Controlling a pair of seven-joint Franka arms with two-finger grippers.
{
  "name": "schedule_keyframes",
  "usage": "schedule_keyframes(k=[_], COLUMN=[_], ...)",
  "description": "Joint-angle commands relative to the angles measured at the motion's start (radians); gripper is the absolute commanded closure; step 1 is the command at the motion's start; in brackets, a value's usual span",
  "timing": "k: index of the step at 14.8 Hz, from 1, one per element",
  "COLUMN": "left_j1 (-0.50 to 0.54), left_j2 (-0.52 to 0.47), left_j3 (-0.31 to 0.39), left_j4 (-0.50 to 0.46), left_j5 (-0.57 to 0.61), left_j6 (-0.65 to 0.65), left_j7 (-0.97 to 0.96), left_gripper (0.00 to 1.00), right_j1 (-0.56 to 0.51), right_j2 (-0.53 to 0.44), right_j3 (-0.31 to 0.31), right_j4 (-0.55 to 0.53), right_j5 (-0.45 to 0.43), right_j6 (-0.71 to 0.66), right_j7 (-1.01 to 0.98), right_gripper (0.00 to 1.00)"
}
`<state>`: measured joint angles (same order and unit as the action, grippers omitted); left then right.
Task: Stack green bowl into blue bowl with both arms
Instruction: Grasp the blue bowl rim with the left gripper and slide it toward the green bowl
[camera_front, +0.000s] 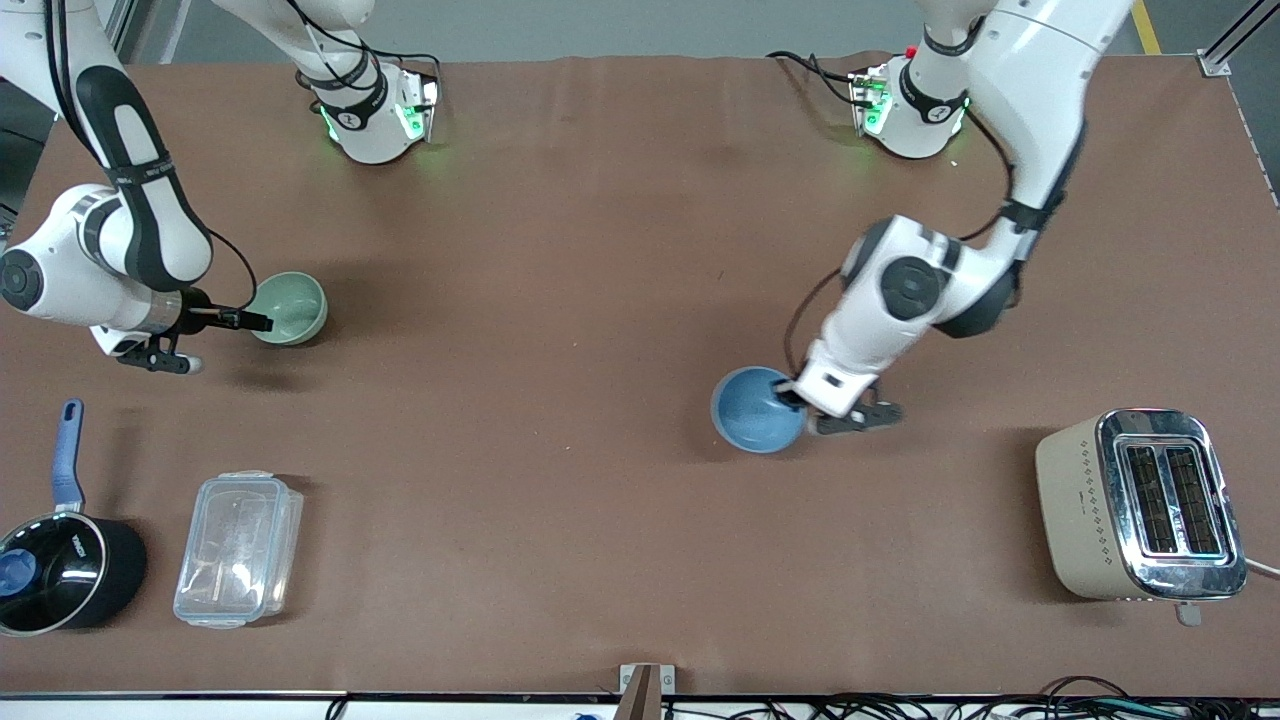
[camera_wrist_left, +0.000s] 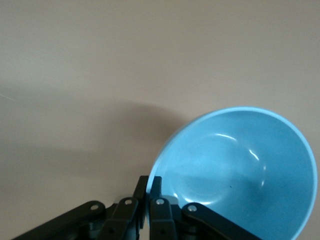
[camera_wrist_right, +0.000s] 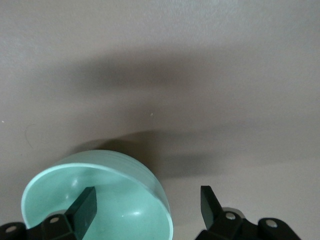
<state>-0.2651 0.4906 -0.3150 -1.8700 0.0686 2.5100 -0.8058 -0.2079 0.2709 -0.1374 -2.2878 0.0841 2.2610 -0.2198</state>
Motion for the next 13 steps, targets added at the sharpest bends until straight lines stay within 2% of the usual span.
schedule_keyframes(k=[1, 4, 6, 9, 13], left_j1=[-0.156, -0.299, -0.377, -0.462, -0.480], left_j2=[0.130, 0.226, 0.269, 0.298, 0.319], left_j3=[0.010, 0.025, 0.045, 0.091, 0.102], left_j4=[0.179, 0.299, 0.356, 0.367, 0.359], left_j5=[0.017, 0.017, 0.016, 0.019, 0.019], left_j6=[-0.007, -0.007, -0.007, -0.007, -0.007], left_j7=[-0.224, -0.358, -0.432, -0.507, -0.513], left_gripper=[1.00, 1.00, 1.00, 0.99, 0.91], right_j1=[-0.018, -0.016, -0.013, -0.013, -0.013], right_j2=[-0.018, -0.018, -0.016, -0.016, -0.016], right_j3=[0.010, 0.010, 0.010, 0.010, 0.012], right_j4=[-0.039, -0.061, -0.070, -0.067, -0.067], right_j5=[0.016, 0.016, 0.016, 0.016, 0.016], right_j6=[0.014, 0.041, 0.060, 0.060, 0.061], right_j7=[-0.012, -0.012, -0.012, -0.012, -0.012], right_gripper=[0.23, 0.62, 0.78, 0.83, 0.84])
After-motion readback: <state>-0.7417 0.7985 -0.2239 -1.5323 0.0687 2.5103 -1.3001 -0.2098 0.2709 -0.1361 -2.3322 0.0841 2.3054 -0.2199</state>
